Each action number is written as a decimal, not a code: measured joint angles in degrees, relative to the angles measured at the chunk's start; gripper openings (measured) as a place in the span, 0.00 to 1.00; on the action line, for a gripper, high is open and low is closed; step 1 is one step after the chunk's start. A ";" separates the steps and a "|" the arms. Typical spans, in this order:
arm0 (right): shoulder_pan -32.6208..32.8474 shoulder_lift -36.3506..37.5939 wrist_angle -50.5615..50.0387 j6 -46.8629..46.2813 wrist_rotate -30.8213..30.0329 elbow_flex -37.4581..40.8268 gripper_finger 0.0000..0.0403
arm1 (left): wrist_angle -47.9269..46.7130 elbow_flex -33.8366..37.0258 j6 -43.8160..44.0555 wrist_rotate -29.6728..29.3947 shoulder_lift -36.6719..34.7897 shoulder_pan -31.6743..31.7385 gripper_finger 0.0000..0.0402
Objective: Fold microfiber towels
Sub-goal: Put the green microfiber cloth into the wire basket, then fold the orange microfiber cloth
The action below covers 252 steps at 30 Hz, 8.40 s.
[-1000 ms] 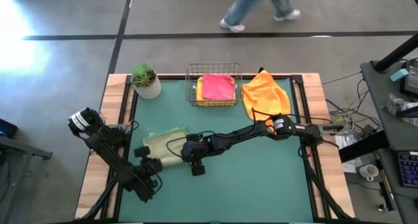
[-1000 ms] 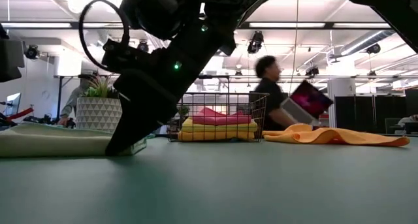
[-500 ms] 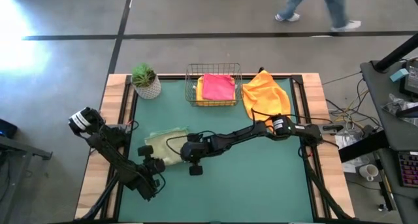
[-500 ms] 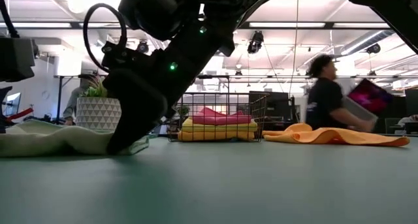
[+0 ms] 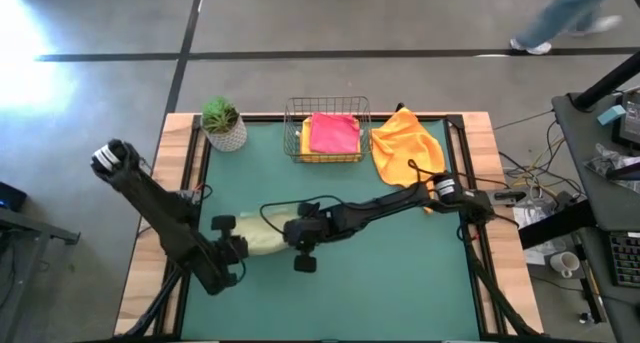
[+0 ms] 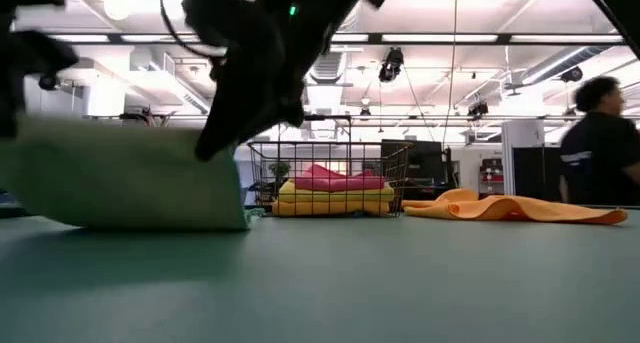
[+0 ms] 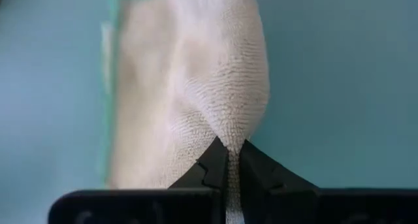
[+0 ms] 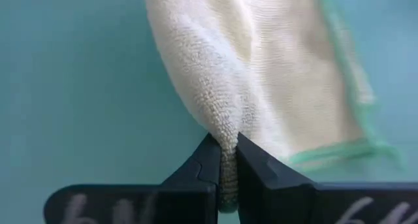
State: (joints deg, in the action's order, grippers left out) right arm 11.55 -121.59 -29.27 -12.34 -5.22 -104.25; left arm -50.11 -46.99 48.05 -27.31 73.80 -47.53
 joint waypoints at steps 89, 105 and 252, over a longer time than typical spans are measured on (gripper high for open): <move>-49.61 20.19 -7.22 47.65 3.39 0.42 0.03 | 36.03 -41.33 -81.91 8.32 27.64 77.47 0.00; -49.70 19.13 -16.20 44.68 5.84 3.69 0.03 | 22.56 -40.88 -82.79 11.83 25.97 75.91 0.00; 23.76 38.97 12.63 -66.49 3.00 56.86 0.23 | 19.59 -19.55 -68.19 31.62 7.96 60.07 0.47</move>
State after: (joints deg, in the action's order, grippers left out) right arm 35.31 -82.62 -16.64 -78.83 -2.23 -47.38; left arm -30.52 -66.54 -20.14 4.31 81.76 12.54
